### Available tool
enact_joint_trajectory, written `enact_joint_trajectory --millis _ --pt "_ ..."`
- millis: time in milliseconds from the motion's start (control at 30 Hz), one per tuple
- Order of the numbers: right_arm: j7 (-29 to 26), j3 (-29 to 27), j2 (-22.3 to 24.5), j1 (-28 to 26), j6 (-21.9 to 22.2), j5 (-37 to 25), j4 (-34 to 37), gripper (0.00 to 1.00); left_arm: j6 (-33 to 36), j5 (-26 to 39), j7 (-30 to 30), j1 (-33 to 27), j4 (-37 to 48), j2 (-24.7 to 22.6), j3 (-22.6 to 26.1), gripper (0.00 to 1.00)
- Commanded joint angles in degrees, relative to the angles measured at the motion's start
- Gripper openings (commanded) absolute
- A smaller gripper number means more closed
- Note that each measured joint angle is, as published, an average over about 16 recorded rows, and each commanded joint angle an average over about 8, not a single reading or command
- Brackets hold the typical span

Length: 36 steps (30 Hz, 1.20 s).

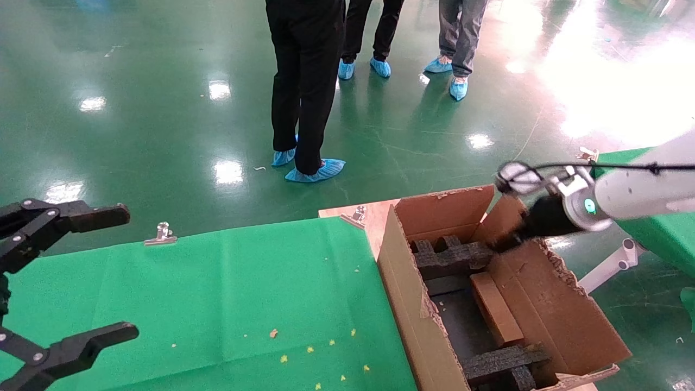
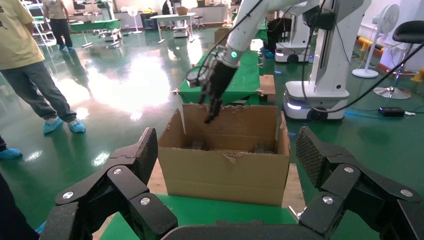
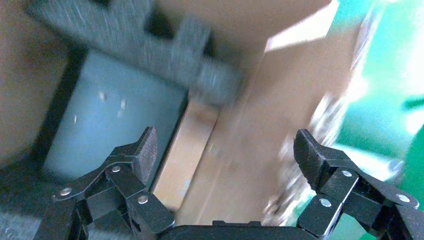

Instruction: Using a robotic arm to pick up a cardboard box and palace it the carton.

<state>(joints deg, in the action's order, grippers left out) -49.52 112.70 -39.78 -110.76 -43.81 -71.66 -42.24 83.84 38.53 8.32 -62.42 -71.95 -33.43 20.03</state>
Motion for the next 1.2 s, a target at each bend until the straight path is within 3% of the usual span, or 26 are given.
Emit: enact_joint_trajectory --millis 33,233,533,700,933,1200 --pt "0.56 0.19 0.10 -2.18 0.88 -1.81 -2.23 1.00 0.00 0.00 0.00 0.00 0.00 0.00 0.00 1.00" --pt "6.34 -1.53 1.45 -6.84 5.92 -4.92 -12.91 1.00 0.00 0.00 0.00 0.00 0.00 0.00 0.00 1.00" --pt "18.66 -6.66 3.92 -8.70 10.16 -1.27 -25.88 1.00 -0.01 -0.01 0.00 0.00 0.00 0.01 0.00 1.00" --pt "21.29 -7.73 4.07 -9.01 10.45 -0.43 -28.11 1.00 -0.03 -0.03 -0.01 0.01 0.01 0.02 0.00 1.00" --pt "20.22 -8.56 4.05 -7.88 9.54 -0.23 -26.93 1.00 -0.02 -0.02 -0.01 0.01 0.01 0.02 0.00 1.00" --pt "22.19 -17.79 4.13 -1.94 4.19 2.91 -27.47 1.00 -0.03 -0.03 -0.01 0.01 0.01 0.02 0.01 1.00"
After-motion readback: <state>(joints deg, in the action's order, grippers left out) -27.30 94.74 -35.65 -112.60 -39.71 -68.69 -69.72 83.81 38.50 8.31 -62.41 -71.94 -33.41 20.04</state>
